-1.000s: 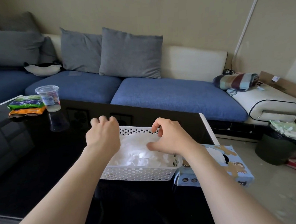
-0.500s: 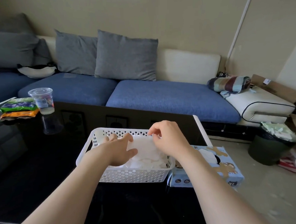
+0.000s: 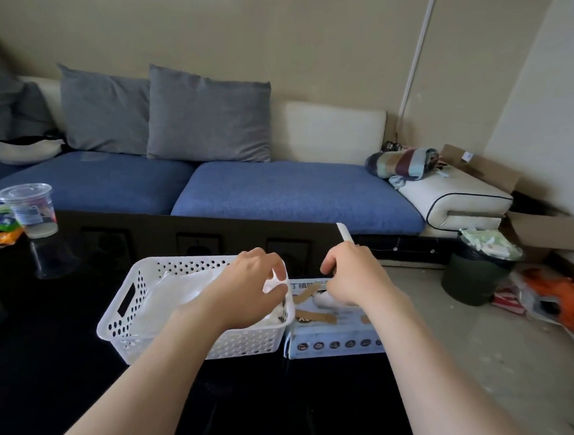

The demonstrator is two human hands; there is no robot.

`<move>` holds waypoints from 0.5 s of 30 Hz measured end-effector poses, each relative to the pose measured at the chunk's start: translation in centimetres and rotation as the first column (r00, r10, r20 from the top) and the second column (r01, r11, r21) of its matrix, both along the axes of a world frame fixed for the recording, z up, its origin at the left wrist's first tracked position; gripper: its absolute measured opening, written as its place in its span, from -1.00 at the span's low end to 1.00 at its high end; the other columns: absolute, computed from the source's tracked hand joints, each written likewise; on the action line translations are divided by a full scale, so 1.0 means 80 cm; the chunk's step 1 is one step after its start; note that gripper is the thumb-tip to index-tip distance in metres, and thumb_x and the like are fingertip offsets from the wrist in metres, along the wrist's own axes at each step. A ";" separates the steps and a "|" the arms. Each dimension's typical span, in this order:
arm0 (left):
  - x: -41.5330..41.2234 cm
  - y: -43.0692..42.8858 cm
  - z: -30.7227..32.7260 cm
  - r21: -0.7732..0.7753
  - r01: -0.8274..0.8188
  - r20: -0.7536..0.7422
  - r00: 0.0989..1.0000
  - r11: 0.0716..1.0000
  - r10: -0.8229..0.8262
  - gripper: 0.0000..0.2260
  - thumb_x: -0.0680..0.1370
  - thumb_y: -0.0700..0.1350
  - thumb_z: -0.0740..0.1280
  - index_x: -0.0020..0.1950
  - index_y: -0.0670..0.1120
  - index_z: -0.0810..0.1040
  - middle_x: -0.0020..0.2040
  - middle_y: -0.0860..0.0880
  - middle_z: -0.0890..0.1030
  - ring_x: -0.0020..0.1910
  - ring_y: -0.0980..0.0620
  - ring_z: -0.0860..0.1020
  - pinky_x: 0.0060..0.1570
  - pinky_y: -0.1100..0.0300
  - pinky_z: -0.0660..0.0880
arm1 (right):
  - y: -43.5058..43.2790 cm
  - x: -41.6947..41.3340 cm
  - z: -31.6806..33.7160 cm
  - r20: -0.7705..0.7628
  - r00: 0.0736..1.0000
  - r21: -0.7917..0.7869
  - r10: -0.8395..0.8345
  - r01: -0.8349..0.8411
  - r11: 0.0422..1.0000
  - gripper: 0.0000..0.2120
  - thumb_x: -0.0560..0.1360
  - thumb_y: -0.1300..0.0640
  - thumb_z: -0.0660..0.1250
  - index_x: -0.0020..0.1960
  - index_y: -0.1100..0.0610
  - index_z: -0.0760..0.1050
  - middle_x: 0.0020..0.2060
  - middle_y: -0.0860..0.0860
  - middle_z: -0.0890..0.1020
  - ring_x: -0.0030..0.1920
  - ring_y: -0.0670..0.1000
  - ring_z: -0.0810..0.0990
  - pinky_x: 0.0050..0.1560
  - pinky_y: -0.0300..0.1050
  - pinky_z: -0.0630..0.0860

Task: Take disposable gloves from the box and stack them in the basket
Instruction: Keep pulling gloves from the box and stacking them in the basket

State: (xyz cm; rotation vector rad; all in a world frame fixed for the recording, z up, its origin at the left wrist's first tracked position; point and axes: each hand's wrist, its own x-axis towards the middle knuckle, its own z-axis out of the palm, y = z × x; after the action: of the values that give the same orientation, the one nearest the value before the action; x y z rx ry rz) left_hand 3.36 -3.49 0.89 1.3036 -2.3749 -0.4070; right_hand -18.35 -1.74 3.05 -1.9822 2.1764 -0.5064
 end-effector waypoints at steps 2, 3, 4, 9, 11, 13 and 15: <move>-0.012 0.003 0.000 -0.004 0.020 0.025 1.000 1.000 -0.019 -0.80 0.62 0.13 0.33 0.21 0.12 0.54 0.15 0.12 0.50 0.21 0.05 0.43 0.20 0.10 0.45 | 0.005 -0.018 -0.003 -0.035 0.999 0.033 -0.007 0.008 0.999 -0.66 0.52 0.34 0.43 0.21 0.02 0.65 0.04 0.00 0.61 0.00 0.03 0.63 0.06 0.01 0.68; -0.018 0.004 0.000 -0.005 0.027 0.033 0.999 1.000 -0.026 -0.77 0.61 0.16 0.33 0.21 0.12 0.55 0.16 0.11 0.50 0.23 0.04 0.42 0.23 0.07 0.45 | 0.006 -0.025 -0.006 -0.039 0.999 0.047 0.000 0.002 0.999 -0.66 0.52 0.33 0.42 0.20 0.01 0.65 0.03 -0.02 0.59 -0.01 0.02 0.63 0.05 0.02 0.68; -0.025 0.005 0.001 -0.005 0.034 0.038 0.999 0.999 -0.033 -0.74 0.61 0.20 0.33 0.22 0.12 0.55 0.17 0.11 0.50 0.23 0.04 0.42 0.25 0.07 0.45 | 0.008 -0.032 -0.010 -0.034 0.999 0.053 0.013 -0.011 0.999 -0.66 0.52 0.33 0.43 0.19 -0.02 0.65 0.03 -0.05 0.57 0.00 0.02 0.62 0.07 0.03 0.69; -0.052 0.002 -0.008 0.011 0.051 0.105 0.993 0.999 -0.052 -0.66 0.56 0.23 0.36 0.28 0.14 0.53 0.25 0.10 0.49 0.34 0.02 0.36 0.33 0.01 0.37 | 0.014 -0.054 -0.028 0.094 0.988 0.063 0.124 -0.130 0.989 -0.75 0.54 0.13 0.55 0.17 -0.08 0.65 -0.02 -0.17 0.55 0.00 -0.06 0.60 0.08 0.10 0.69; -0.062 0.001 -0.012 0.021 0.053 0.146 0.988 0.998 -0.055 -0.60 0.53 0.27 0.37 0.31 0.16 0.51 0.29 0.11 0.46 0.35 0.02 0.33 0.34 -0.01 0.31 | 0.012 -0.060 -0.036 0.114 0.983 0.038 0.146 -0.151 0.988 -0.79 0.51 0.05 0.58 0.12 -0.09 0.67 -0.06 -0.17 0.59 -0.02 -0.10 0.61 0.10 0.09 0.68; -0.071 0.000 -0.014 0.023 0.053 0.179 0.982 0.998 -0.056 -0.53 0.50 0.33 0.38 0.34 0.17 0.49 0.31 0.13 0.45 0.36 0.03 0.31 0.32 -0.02 0.26 | 0.011 -0.064 -0.041 0.105 0.982 -0.010 0.159 -0.159 0.987 -0.85 0.49 0.02 0.59 0.01 -0.11 0.67 -0.11 -0.17 0.61 -0.06 -0.11 0.61 0.02 0.08 0.70; -0.076 -0.001 -0.018 0.024 0.044 0.208 0.977 0.999 -0.048 -0.47 0.49 0.38 0.36 0.38 0.16 0.47 0.33 0.14 0.44 0.39 0.04 0.28 0.32 -0.04 0.22 | 0.008 -0.068 -0.044 0.100 0.980 -0.044 0.171 -0.167 0.985 -0.86 0.49 0.01 0.60 -0.08 -0.10 0.64 -0.13 -0.17 0.61 -0.08 -0.10 0.62 -0.02 0.05 0.70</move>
State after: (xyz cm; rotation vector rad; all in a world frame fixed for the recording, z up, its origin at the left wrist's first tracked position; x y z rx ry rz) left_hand -2.75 -3.57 -0.55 1.3615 -2.5836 -0.3208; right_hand -23.77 -1.12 -0.50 -2.0858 1.9308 -0.6112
